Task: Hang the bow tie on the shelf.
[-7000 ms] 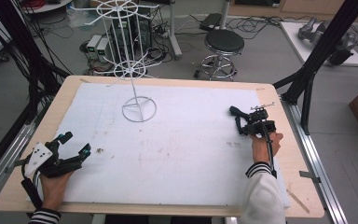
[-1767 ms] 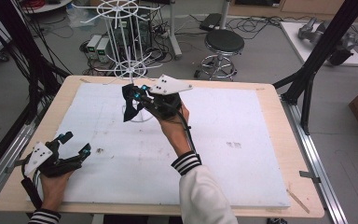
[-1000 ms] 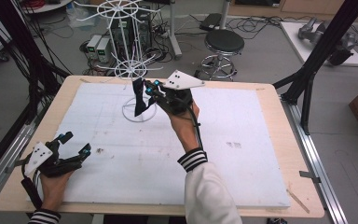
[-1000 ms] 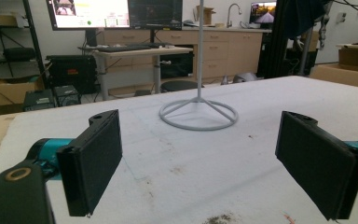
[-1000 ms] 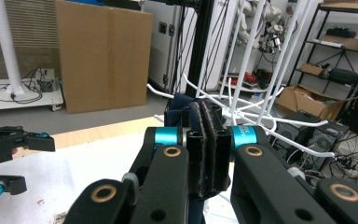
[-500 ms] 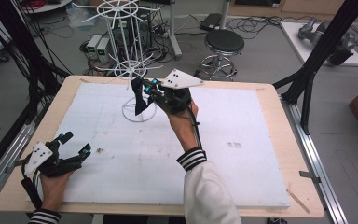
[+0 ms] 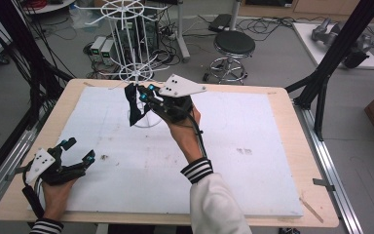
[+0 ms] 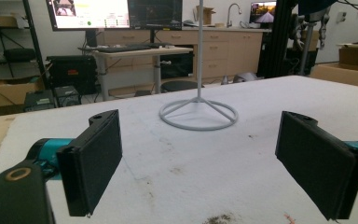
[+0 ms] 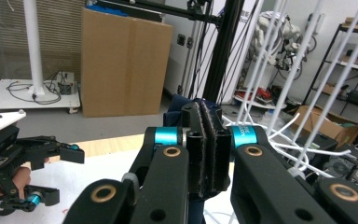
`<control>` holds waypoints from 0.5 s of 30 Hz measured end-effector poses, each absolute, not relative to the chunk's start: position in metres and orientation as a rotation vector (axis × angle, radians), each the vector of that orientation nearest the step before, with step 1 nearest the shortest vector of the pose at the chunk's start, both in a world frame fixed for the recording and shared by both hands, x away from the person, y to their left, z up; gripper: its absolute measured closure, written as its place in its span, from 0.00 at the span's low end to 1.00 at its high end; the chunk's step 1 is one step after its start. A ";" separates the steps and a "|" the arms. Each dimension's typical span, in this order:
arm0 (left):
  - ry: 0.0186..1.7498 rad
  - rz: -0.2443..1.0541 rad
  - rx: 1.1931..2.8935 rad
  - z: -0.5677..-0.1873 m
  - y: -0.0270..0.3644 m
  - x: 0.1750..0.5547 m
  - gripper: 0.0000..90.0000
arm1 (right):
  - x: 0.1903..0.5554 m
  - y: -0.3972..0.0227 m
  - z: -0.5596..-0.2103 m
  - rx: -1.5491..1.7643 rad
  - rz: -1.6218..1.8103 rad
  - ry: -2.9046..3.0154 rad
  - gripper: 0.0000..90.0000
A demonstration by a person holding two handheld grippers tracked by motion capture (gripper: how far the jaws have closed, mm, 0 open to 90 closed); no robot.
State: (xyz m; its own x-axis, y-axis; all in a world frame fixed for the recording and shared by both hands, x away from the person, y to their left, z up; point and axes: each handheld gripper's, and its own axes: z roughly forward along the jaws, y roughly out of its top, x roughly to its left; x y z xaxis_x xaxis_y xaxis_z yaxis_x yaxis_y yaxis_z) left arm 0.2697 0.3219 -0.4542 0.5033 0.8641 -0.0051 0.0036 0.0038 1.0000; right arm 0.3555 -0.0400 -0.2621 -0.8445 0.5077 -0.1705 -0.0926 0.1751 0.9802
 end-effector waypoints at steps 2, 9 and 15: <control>0.816 0.808 1.413 -0.454 0.322 0.270 0.17 | 0.356 -0.037 -0.261 0.384 1.714 1.996 0.98; 0.816 0.806 1.412 -0.454 0.322 0.270 0.17 | 0.366 -0.031 -0.262 0.406 1.705 2.010 0.98; 0.817 0.803 1.409 -0.454 0.323 0.270 0.17 | 0.383 -0.030 -0.271 0.464 1.682 2.027 0.98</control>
State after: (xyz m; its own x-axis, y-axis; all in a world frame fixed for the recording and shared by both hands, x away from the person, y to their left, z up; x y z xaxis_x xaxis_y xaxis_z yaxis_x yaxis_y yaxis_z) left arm 0.2703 0.3225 -0.4542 0.5054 0.8628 -0.0099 0.0051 0.0085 1.0000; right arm 0.3830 -0.0304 -0.2706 -0.8360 0.5319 -0.1348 -0.0344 0.1944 0.9803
